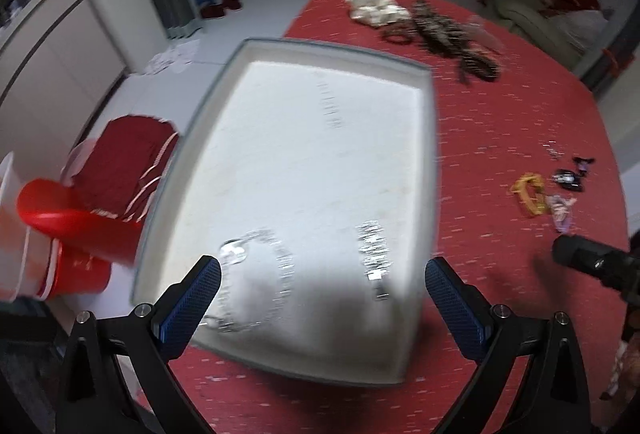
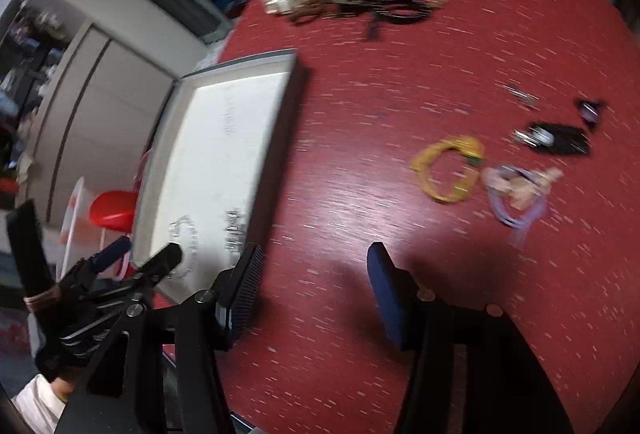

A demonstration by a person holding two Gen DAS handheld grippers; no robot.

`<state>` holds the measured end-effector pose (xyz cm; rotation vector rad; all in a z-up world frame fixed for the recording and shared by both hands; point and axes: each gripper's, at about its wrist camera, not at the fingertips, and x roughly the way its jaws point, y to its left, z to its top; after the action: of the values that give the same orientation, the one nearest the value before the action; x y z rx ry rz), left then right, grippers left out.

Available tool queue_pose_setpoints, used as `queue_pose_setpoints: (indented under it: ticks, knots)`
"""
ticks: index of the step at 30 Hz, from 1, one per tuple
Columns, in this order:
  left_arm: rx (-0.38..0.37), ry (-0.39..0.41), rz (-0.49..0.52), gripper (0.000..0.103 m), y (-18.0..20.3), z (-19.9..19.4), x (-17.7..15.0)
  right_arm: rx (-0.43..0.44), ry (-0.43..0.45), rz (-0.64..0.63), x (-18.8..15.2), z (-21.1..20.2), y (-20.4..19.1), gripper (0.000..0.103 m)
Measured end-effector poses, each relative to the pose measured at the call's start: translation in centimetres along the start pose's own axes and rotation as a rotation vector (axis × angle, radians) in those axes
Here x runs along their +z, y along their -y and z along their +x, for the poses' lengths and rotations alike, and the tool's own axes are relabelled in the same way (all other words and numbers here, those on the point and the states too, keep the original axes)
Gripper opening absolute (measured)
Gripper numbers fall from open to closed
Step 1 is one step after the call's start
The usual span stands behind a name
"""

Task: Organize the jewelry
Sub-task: 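Grasp the yellow sunflower hair tie with the left gripper while the right grasps the bow clip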

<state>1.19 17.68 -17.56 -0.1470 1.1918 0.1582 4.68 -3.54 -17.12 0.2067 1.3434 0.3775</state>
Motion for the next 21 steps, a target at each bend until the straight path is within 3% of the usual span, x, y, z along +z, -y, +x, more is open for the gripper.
queue_pose_setpoints:
  ticks: [9, 21]
  knots:
    - [-0.059, 0.015, 0.107, 0.102, 7.7, -0.4, 1.9, -0.087, 0.029, 0.147, -1.8, -3.3, 7.9, 0.080]
    - [-0.073, -0.073, 0.141, 0.102, 14.9, 3.7, 2.6, -0.181, 0.039, 0.244, -1.2, -4.7, 16.7, 0.080]
